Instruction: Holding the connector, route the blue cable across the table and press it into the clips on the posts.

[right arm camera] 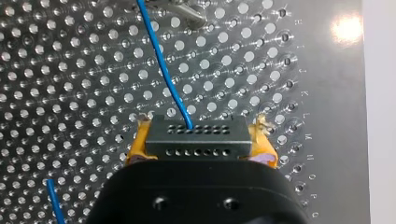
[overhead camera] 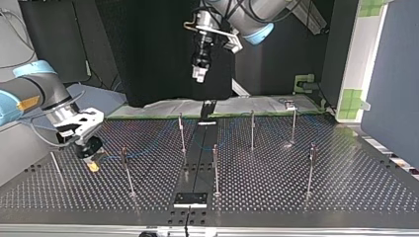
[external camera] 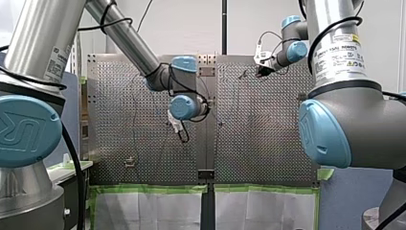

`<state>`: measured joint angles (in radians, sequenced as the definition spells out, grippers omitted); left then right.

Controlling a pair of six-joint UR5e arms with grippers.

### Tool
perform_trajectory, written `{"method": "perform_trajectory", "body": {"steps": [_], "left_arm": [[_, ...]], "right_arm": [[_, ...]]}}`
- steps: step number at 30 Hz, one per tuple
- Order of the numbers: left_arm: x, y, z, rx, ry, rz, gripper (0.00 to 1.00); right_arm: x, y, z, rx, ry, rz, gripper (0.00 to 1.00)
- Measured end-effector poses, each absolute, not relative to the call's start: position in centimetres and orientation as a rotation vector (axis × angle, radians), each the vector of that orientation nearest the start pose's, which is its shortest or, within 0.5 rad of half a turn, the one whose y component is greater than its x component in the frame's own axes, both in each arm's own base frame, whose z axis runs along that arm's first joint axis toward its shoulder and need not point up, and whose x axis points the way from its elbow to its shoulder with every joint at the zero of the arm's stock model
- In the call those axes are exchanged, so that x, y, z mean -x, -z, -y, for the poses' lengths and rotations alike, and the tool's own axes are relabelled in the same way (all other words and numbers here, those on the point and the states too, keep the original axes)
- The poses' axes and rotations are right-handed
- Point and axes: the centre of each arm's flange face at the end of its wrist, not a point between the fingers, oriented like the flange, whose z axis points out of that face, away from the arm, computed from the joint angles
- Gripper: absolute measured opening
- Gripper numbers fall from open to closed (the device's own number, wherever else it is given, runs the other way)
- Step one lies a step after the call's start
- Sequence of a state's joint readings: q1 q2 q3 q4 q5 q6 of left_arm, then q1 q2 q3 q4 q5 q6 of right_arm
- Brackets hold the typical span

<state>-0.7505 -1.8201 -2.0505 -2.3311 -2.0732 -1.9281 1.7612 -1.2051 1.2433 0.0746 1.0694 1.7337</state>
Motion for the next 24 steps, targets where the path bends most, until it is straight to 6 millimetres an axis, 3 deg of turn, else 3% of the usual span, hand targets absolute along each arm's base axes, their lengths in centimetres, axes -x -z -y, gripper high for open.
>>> {"method": "perform_trajectory", "body": {"steps": [24], "left_arm": [[-25.8,-16.6,35.7,0.114,0.517,-1.516,1.00]], "right_arm": [[-29.5,-43.5,57.4,2.322,2.328,-1.415,0.00]]}}
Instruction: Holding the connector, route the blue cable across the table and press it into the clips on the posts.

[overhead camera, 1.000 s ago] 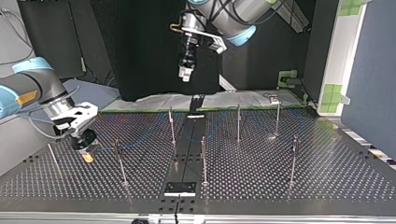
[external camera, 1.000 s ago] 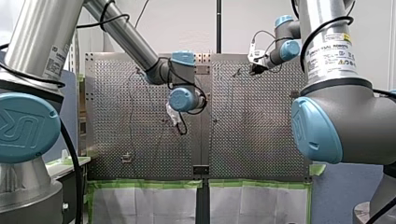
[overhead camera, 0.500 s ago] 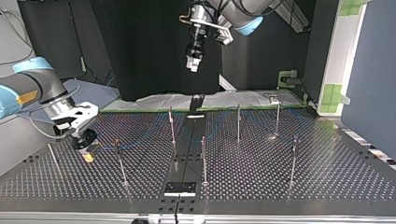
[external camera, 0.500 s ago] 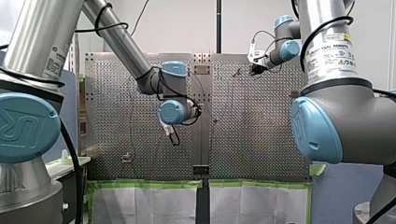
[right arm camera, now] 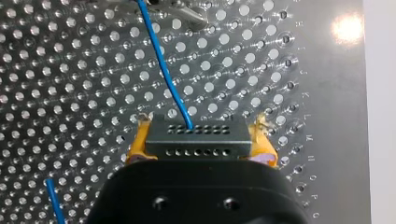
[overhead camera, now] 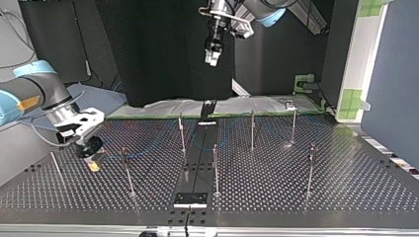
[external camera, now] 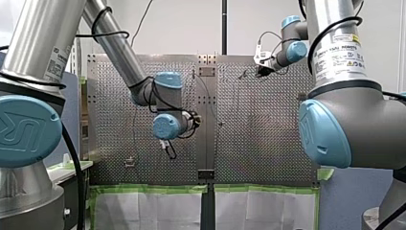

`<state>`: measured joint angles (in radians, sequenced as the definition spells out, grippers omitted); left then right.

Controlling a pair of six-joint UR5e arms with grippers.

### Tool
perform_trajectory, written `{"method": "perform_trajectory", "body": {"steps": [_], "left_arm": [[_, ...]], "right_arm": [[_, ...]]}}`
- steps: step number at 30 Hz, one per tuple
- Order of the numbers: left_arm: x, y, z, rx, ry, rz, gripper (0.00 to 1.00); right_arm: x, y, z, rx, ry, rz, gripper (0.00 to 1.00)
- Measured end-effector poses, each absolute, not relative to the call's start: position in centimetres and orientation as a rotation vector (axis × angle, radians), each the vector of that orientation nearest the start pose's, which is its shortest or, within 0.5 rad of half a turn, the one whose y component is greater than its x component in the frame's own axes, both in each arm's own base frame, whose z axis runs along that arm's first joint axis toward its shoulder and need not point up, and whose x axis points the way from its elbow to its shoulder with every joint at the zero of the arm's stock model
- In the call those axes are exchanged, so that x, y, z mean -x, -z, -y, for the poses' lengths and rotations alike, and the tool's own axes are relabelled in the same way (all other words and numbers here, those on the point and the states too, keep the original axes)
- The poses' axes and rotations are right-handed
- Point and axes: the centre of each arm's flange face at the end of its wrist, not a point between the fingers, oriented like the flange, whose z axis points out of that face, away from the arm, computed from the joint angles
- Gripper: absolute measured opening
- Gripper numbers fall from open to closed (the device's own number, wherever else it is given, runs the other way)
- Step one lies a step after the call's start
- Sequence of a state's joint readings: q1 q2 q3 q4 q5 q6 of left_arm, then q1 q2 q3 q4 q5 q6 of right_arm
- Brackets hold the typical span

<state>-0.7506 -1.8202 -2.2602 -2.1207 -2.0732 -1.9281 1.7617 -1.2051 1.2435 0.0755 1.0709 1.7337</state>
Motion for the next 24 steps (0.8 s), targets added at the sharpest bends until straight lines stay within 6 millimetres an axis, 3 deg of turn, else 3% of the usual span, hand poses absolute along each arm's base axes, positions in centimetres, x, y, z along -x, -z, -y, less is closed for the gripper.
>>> {"method": "perform_trajectory", "body": {"steps": [13,24], "left_arm": [[-23.0,-14.1,33.1,0.114,0.517,-1.517,1.00],[-22.6,-13.8,32.7,0.114,0.516,-1.517,1.00]], "right_arm": [[-29.3,-43.5,57.5,2.322,2.328,-1.424,0.00],[-29.3,-43.5,57.5,2.322,2.329,-1.422,0.00]]}}
